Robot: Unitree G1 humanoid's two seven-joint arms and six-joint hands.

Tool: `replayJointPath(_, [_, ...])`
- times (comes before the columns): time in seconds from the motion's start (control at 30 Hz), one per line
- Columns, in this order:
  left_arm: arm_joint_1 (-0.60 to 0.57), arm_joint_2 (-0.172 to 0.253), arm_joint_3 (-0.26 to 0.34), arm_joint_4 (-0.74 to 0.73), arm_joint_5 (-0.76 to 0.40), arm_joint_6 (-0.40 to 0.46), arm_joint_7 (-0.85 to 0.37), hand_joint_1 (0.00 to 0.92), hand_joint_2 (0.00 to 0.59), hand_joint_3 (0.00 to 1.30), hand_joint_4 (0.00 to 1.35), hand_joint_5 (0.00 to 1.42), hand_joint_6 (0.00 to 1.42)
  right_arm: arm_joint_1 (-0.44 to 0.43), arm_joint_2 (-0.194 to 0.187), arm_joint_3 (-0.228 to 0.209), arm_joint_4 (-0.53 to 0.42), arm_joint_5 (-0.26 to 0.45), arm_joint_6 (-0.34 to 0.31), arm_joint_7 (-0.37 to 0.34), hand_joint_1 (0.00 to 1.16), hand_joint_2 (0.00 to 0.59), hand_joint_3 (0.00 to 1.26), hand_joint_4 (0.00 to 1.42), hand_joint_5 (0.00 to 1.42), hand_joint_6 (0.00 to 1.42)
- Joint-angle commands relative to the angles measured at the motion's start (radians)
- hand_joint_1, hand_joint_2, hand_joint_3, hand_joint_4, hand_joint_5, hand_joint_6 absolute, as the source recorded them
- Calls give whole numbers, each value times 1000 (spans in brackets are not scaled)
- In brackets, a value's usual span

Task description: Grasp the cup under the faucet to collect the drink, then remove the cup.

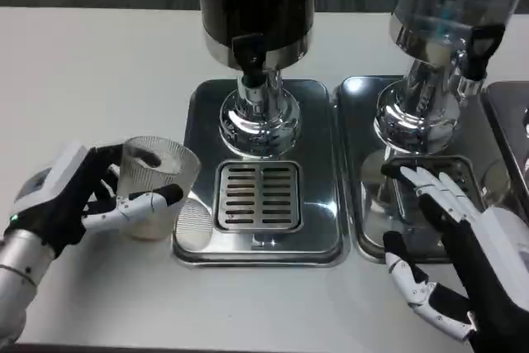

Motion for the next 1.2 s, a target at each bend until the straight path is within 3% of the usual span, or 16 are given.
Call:
replayJointPath(0.03, [22, 0, 21, 4, -9, -35, 32, 240, 128, 509, 554, 779, 918, -4, -6, -7, -4, 11, -18, -5, 542, 509, 156, 96, 50, 162])
replayJointPath(0.73, [90, 30, 140, -24, -34, -110, 90, 225, 128, 511, 554, 799, 936, -36, -10, 1, 25, 17, -26, 2, 534, 509, 156, 100, 50, 162])
replayJointPath(1.2, [88, -7, 166, -97, -61, -189, 57, 221, 128, 511, 566, 807, 955, -20, -6, -1, 16, 24, -25, 2, 532, 509, 156, 108, 50, 162])
